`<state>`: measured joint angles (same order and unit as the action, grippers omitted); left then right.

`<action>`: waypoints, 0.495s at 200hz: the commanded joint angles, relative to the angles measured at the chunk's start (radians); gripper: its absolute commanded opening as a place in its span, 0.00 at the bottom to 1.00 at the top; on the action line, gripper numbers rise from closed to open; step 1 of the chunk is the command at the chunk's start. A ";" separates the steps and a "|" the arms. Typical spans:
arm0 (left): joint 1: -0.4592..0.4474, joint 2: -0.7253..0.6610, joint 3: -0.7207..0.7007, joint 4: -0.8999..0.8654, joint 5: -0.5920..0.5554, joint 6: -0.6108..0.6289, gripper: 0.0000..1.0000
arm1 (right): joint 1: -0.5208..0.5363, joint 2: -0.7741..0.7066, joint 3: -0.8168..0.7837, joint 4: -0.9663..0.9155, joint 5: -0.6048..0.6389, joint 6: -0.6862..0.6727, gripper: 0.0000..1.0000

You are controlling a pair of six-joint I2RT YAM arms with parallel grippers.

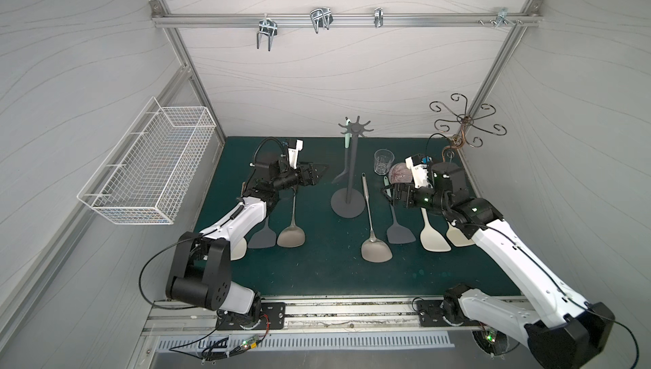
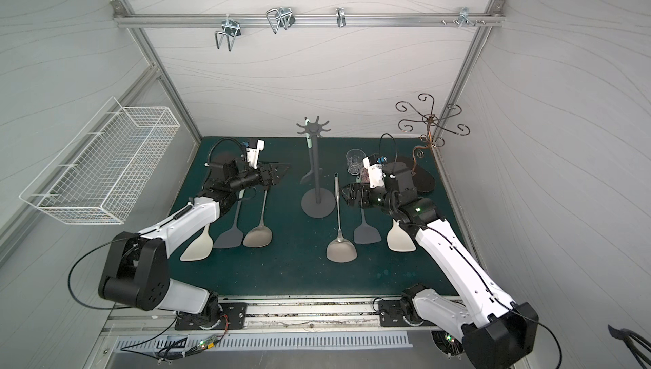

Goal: Take the spatula off the kitchen utensil rack
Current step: Take off the spatula from the rack.

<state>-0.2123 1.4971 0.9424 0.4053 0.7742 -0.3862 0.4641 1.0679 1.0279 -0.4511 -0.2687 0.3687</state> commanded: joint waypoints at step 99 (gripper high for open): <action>0.009 0.442 0.495 0.330 0.494 -0.048 0.95 | -0.013 0.151 0.092 0.104 -0.158 -0.093 0.95</action>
<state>-0.2054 1.8908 1.3384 0.6086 1.1580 -0.3801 0.4603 1.1973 1.0950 -0.4004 -0.3702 0.3206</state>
